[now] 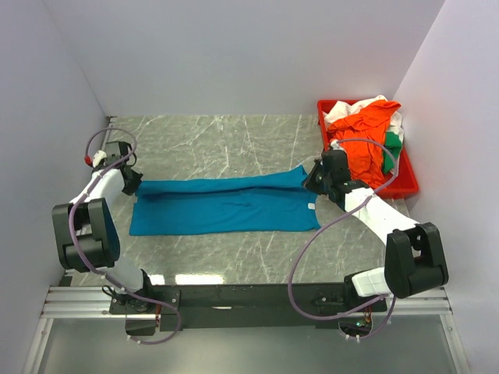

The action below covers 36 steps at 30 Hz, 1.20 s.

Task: Fold and stack the t-shirts
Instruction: Fold the tshirt

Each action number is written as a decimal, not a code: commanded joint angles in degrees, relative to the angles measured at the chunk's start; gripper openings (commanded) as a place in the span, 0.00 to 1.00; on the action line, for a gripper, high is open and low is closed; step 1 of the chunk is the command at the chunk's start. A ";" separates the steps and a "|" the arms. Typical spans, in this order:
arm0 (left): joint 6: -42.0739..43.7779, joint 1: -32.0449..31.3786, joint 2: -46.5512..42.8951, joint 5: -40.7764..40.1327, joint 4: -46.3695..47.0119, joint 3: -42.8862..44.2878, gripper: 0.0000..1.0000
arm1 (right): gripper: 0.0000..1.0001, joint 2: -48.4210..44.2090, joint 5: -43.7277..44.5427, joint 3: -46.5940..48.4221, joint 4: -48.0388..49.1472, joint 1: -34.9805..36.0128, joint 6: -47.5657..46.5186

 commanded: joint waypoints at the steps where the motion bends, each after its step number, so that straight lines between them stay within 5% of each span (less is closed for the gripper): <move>1: -1.50 0.42 -3.39 0.40 2.32 -1.67 0.01 | 0.00 -2.73 0.51 -2.23 1.62 0.00 0.49; 22: -4.58 0.68 -9.19 3.30 7.68 -7.74 0.02 | 0.01 -5.55 -5.29 -12.17 6.71 0.09 2.96; 26: -6.16 0.95 -13.22 2.51 8.64 -12.20 0.15 | 0.20 -5.20 -6.44 -13.67 7.94 0.09 3.22; 31: -7.48 2.09 -18.59 2.59 9.61 -15.56 0.46 | 0.49 -7.30 -6.61 -13.23 6.45 0.18 1.82; 36: -5.99 2.00 -20.36 5.84 10.93 -15.04 0.50 | 0.51 -4.78 -1.18 -7.01 1.63 4.29 -0.99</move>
